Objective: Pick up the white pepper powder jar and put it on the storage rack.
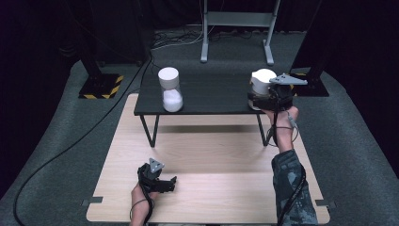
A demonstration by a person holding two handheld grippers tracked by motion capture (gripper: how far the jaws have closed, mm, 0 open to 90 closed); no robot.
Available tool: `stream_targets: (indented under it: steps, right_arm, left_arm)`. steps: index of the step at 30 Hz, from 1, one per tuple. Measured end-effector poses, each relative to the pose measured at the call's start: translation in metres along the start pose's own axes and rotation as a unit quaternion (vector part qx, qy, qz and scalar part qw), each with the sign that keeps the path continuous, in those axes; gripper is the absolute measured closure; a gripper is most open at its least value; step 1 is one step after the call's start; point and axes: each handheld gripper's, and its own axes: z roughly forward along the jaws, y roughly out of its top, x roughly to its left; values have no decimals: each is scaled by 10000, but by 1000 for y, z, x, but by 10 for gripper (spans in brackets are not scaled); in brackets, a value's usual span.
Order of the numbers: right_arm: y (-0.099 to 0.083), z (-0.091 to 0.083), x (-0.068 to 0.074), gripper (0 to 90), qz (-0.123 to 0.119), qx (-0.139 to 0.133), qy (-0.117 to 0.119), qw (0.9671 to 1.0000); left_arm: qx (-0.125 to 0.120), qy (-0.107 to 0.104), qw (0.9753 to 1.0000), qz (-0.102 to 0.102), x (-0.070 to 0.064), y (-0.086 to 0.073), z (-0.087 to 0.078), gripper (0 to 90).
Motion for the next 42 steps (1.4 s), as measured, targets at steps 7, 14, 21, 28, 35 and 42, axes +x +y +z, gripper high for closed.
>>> stream_targets:
  steps: [7, 14, 21, 28, 35, 42]
  right_arm:
    - [-1, 1, 5, 300, -120, -7, -63, 9999]
    - [-3, 2, 2, 301, -28, -35, -38, 10000]
    - [-4, 3, 2, 301, 11, -60, -40, 10000]
    - [-5, 3, 2, 301, 10, -67, -45, 10000]
    - [-4, 3, 3, 298, 11, -39, -76, 10000]
    - [0, 2, 9, 92, 19, 165, -247, 9996]
  left_arm:
    - [4, 1, 10000, 8, 0, 0, 0, 14]
    - [0, 3, 10000, 7, 0, 0, 0, 14]
    - [0, 3, 10000, 10, 0, 0, 0, 15]
    - [-1, 4, 10000, 11, 0, 0, 0, 15]
    - [-3, 4, 10000, 17, 0, 0, 0, 15]
    - [1, -4, 10000, 15, 0, 0, 0, 17]
